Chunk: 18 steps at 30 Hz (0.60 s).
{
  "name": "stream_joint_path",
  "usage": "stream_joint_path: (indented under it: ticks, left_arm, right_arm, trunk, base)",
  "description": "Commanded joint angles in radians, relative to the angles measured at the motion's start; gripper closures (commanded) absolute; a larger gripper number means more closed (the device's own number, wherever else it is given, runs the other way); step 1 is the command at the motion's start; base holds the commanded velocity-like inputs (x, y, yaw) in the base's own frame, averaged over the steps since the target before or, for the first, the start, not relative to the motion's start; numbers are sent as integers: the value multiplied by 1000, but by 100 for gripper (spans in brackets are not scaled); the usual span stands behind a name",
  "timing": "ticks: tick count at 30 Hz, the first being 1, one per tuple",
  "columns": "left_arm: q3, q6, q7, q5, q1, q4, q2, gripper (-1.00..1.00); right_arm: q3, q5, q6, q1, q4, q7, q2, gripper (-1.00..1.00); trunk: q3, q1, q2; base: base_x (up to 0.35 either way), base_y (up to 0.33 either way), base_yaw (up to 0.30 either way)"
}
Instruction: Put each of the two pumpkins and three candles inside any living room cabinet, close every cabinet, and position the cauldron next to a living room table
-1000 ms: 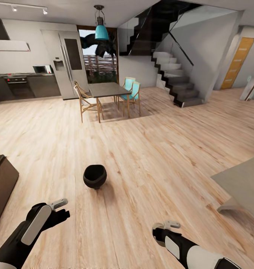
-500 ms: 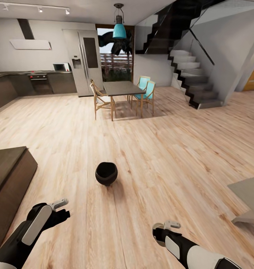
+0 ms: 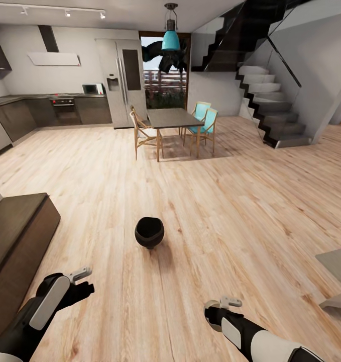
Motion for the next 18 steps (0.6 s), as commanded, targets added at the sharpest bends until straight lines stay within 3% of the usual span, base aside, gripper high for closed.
stream_joint_path:
  ticks: [1, 8, 18]
  left_arm:
    - [-1, 0, 10, 11, -1, -1, 1, -100]
    - [1, 2, 8, 16, -1, 0, 2, -100]
    - [-2, 1, 8, 18, -1, 0, 2, -100]
  right_arm:
    - [8, -5, 5, -1, -2, -7, 0, 100]
    - [8, -2, 5, -1, -2, -7, 0, 100]
    - [9, 2, 6, -1, -1, -8, 0, 100]
  trunk:
    - [-1, 0, -1]
    - [-1, 0, -1]
    - [-1, 0, -1]
  base:
    - [0, 0, 6]
    - [183, 0, 72]
    - [148, 0, 180]
